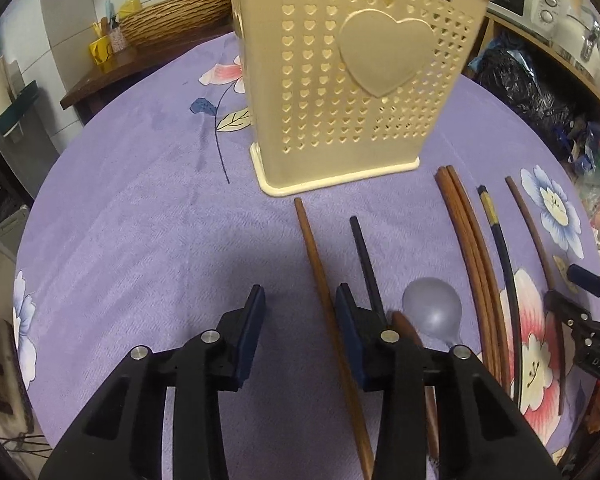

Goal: Organize utensils
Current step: 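Grasp a brown wooden chopstick with the left tool while the right tool grasps another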

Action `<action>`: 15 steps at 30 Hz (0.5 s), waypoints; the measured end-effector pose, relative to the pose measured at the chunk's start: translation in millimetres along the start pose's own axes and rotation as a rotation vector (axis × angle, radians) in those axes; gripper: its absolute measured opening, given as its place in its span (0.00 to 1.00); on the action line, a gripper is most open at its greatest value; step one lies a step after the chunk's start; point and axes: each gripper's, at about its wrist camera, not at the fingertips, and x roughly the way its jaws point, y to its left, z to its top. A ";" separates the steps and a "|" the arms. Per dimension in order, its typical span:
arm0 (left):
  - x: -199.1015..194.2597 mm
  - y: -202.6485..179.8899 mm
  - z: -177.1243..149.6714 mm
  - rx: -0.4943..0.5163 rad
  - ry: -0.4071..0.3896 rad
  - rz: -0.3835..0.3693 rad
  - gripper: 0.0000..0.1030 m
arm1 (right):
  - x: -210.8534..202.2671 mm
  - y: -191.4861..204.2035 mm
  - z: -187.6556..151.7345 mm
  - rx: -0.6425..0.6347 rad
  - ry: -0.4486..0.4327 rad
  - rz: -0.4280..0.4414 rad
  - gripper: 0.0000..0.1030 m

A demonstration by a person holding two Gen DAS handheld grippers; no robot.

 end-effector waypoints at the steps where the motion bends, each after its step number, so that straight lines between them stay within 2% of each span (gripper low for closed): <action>1: 0.9 -0.4 1.4 -0.003 0.001 -0.004 0.36 | 4.2 0.2 7.2 0.006 -0.001 0.002 0.61; 5: 8.3 -4.9 14.5 -0.015 0.006 -0.004 0.35 | 21.0 -3.6 32.6 0.025 0.006 -0.008 0.60; 7: 10.3 -6.0 18.2 -0.019 0.009 -0.002 0.31 | 28.3 -7.2 45.4 0.046 0.007 -0.015 0.54; 11: 14.4 -9.1 25.2 -0.024 0.019 0.003 0.18 | 39.3 -5.8 64.4 0.065 0.009 -0.029 0.45; 13: 15.9 -11.7 27.5 -0.017 0.022 0.006 0.12 | 44.1 -3.1 74.0 0.065 0.008 -0.041 0.33; 14: 16.6 -13.0 28.2 -0.011 0.022 0.013 0.08 | 45.9 -1.7 76.0 0.063 0.007 -0.041 0.30; 15: 17.3 -16.0 29.3 0.000 0.020 0.024 0.08 | 47.6 -0.7 79.4 0.065 0.007 -0.041 0.24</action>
